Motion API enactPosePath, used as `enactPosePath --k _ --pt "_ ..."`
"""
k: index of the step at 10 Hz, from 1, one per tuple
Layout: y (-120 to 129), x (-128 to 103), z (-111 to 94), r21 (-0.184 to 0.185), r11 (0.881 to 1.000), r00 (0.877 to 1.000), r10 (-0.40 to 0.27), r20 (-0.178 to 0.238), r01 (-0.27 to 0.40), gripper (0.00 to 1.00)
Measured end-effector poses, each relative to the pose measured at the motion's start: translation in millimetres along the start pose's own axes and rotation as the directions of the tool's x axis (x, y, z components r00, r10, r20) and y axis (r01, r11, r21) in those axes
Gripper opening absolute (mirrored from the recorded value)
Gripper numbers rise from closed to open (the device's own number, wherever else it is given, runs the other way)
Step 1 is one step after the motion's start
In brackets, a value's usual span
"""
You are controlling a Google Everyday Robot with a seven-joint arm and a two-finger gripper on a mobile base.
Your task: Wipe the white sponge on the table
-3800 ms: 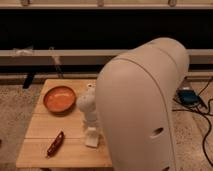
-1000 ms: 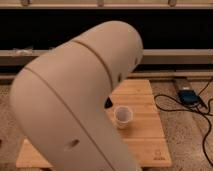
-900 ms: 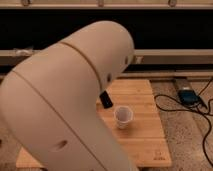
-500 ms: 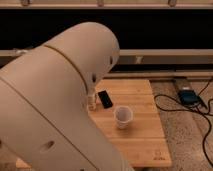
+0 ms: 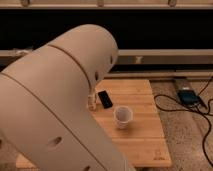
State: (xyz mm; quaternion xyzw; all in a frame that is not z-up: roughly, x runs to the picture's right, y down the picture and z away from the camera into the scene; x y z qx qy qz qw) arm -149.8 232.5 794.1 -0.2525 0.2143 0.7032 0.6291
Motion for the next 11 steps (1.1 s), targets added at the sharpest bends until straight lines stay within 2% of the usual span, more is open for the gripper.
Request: enactPosePath --k 3,5,6,9,11 --pt "-46.9 4.1 0.7 0.019 0.994 0.994 0.111 -0.011 -0.111 0.00" --pt "-77.9 -11.8 -2.3 0.030 0.981 0.981 0.191 0.006 -0.191 0.00" --pt "-84.9 -20.0 -2.5 0.039 0.977 0.978 0.207 0.012 -0.207 0.00" --pt "-87.9 -40.6 0.4 0.059 0.976 0.978 0.208 0.023 -0.209 0.00" --pt "-66.0 -54.2 2.9 0.054 0.982 0.984 0.178 0.028 -0.179 0.00"
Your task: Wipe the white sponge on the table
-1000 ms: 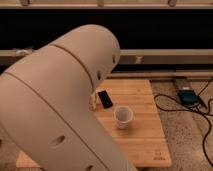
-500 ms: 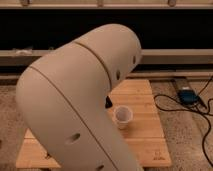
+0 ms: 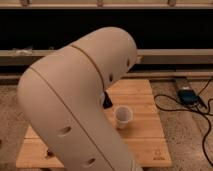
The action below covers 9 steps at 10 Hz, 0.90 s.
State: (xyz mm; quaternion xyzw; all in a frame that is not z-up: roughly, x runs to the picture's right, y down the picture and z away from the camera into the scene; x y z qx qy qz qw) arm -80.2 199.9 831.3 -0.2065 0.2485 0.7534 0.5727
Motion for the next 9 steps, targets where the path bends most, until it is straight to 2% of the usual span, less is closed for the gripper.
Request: enactPosePath --k 3,5,8,9 --pt "44.1 -0.1 -5.9 -0.032 0.996 0.997 -0.079 0.011 0.079 0.00" --pt "74.7 21.8 -8.9 -0.049 0.985 0.987 -0.163 0.003 0.163 0.00" --pt "96.9 57.2 -8.4 -0.075 0.964 0.967 -0.255 -0.015 0.253 0.00" --pt "96.4 60.4 -8.4 -0.075 0.963 0.966 -0.260 -0.019 0.258 0.00"
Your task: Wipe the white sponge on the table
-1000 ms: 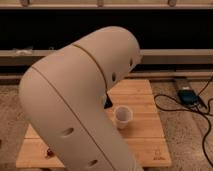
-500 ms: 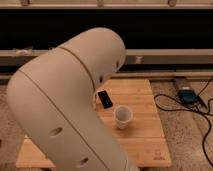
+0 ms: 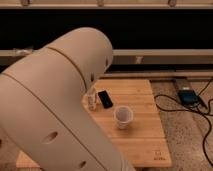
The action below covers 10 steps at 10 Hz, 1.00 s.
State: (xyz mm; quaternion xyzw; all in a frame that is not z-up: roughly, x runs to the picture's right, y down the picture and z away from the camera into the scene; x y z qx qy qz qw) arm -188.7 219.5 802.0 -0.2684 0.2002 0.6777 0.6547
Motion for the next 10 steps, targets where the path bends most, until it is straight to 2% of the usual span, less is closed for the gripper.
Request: enactPosePath --k 1,4,5,6,8,9,10 --pt "-5.8 3.7 -0.4 0.006 1.000 1.000 0.002 -0.005 -0.002 0.00" --pt "-51.1 14.1 -3.7 0.038 0.997 0.998 0.064 -0.013 -0.063 0.00" --pt "-79.7 15.9 -5.8 0.056 0.993 0.994 0.108 -0.012 -0.107 0.00" --pt "-97.4 15.5 -7.0 0.067 0.988 0.990 0.137 -0.010 -0.136 0.00" --pt "-131.4 0.7 -11.3 0.084 0.976 0.980 0.201 0.007 -0.201 0.00" --pt "-141.7 -7.4 -13.2 0.089 0.974 0.978 0.206 0.012 -0.206 0.00" --pt "-143.4 -13.5 -14.6 0.088 0.975 0.979 0.205 0.017 -0.206 0.05"
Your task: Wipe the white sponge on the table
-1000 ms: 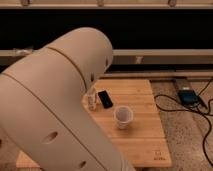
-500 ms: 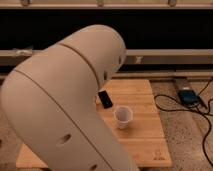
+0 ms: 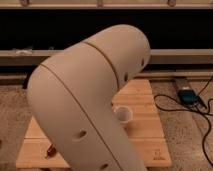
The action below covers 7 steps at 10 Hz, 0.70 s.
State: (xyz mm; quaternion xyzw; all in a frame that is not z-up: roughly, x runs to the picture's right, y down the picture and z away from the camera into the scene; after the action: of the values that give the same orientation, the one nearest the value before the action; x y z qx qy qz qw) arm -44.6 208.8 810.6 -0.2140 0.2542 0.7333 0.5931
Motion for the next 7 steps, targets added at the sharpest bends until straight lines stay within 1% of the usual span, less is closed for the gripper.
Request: enactPosePath --k 2,4,5,7 --pt "13.5 -10.2 -1.9 -0.009 1.000 1.000 -0.015 0.007 0.015 0.24" --pt "43.8 -20.2 -2.9 -0.025 0.999 0.999 -0.044 0.010 0.044 0.43" --pt "67.5 -23.9 -3.2 -0.040 0.996 0.997 -0.077 0.010 0.078 0.56" --pt "91.3 -22.4 -3.4 -0.066 0.989 0.991 -0.135 0.001 0.135 0.74"
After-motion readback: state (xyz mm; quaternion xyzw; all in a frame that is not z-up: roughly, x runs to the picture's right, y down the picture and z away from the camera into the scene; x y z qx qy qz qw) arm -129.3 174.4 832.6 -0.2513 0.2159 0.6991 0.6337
